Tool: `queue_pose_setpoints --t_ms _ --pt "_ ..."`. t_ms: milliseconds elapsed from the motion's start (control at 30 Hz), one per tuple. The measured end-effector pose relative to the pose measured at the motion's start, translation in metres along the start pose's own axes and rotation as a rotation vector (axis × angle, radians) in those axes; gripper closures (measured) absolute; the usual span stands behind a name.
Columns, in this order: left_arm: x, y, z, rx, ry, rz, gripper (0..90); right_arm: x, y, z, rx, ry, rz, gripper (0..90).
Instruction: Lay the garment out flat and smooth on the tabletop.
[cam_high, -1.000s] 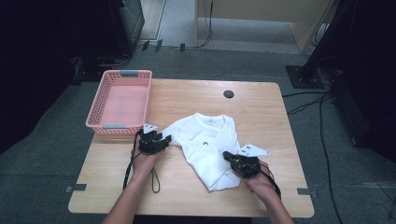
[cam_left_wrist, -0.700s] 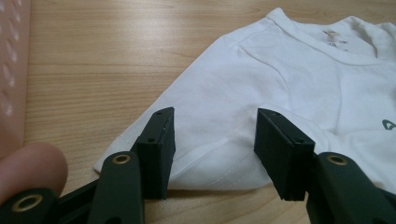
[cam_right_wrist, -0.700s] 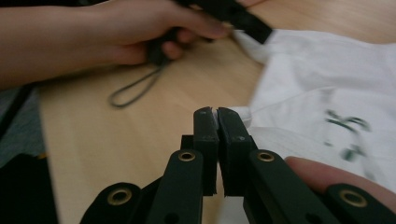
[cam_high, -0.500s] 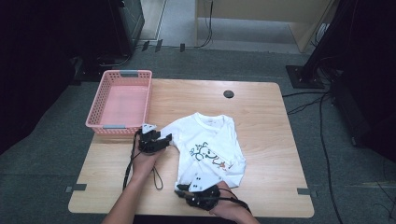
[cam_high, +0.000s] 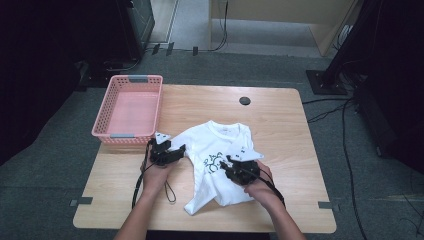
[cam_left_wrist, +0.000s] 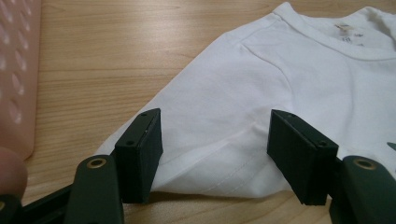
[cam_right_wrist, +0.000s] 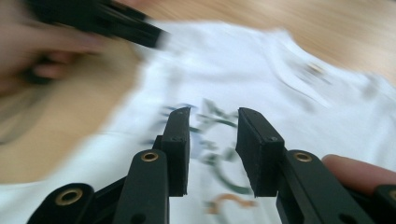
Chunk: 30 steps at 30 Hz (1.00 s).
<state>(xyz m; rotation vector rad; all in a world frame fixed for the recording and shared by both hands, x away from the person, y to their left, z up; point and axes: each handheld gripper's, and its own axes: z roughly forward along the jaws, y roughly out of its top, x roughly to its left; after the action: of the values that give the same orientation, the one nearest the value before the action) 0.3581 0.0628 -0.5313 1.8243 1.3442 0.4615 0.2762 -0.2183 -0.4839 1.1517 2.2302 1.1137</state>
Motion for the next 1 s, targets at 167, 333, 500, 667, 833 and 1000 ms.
queue_pose_setpoints --t_ms 167,333,500,667,833,1000 --pt "0.000 0.000 0.000 0.001 0.002 0.002 35.3 -0.011 -0.007 0.031 0.086 -0.072 -0.017 62.0" --pt "-0.001 0.000 0.000 0.001 0.009 0.007 35.0 -0.010 -0.012 0.048 0.138 -0.113 -0.049 62.4" --pt "-0.002 0.000 0.000 0.002 0.014 0.010 34.5 -0.014 -0.012 0.048 0.141 -0.127 -0.020 75.8" --pt "-0.002 0.000 0.000 0.003 0.016 0.010 34.0 -0.027 -0.009 0.040 0.100 -0.116 0.050 86.9" --pt "-0.002 0.000 0.000 0.003 0.016 0.013 33.8 -0.053 -0.004 0.017 0.008 -0.127 0.142 87.2" --pt "-0.003 -0.001 0.000 0.006 0.020 0.020 33.6 -0.096 -0.008 -0.008 -0.053 -0.168 0.310 87.2"
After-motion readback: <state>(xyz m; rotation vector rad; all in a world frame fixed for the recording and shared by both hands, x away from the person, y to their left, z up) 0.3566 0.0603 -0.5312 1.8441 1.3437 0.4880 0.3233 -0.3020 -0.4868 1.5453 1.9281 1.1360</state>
